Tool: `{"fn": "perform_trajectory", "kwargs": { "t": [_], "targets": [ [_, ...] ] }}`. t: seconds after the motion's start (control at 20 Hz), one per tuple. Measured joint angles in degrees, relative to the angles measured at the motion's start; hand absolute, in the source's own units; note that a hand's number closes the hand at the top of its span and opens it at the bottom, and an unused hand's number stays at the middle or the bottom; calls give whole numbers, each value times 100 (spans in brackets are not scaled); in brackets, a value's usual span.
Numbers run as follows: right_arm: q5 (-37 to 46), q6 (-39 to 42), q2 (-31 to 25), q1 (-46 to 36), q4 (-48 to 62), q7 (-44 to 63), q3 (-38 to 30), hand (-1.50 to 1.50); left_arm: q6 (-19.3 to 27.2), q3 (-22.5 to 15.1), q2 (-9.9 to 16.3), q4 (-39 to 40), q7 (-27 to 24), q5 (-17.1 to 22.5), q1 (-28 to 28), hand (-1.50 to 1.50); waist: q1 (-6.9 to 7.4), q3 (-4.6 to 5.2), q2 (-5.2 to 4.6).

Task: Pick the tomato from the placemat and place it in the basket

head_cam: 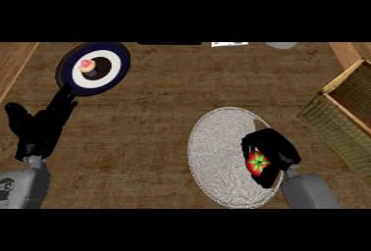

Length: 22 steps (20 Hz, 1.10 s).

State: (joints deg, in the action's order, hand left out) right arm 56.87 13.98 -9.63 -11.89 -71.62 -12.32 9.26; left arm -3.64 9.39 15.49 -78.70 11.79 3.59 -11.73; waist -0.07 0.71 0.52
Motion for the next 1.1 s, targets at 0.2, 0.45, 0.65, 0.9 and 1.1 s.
{"fn": "perform_trajectory", "kwargs": {
  "t": [0.2, 0.45, 0.65, 0.9, 1.1],
  "targets": [
    [-80, -460, 594, -213, -67, 1783, -352, 150, -14, -3, 19, -30, 37, -1, 15, 0, 16, -37, -14],
    [-283, -1137, 852, -757, -196, 4132, -166, 150, -34, -90, -31, -17, 13, -41, -45, 0, 156, -53, -27],
    [-733, -1984, 921, -1304, -267, 5744, 486, 150, -54, -134, -67, -1, 76, -26, -177, 0, 255, -66, -47],
    [-921, -3363, 945, -2099, -688, 6655, 1136, 150, -94, -121, -55, 83, 43, -13, -224, 0, 296, -70, -47],
    [-333, -3886, 939, -2807, -889, 7176, 1573, 150, -52, -116, -64, 74, 24, -52, -176, 0, 228, -64, -26]
  ]
}}
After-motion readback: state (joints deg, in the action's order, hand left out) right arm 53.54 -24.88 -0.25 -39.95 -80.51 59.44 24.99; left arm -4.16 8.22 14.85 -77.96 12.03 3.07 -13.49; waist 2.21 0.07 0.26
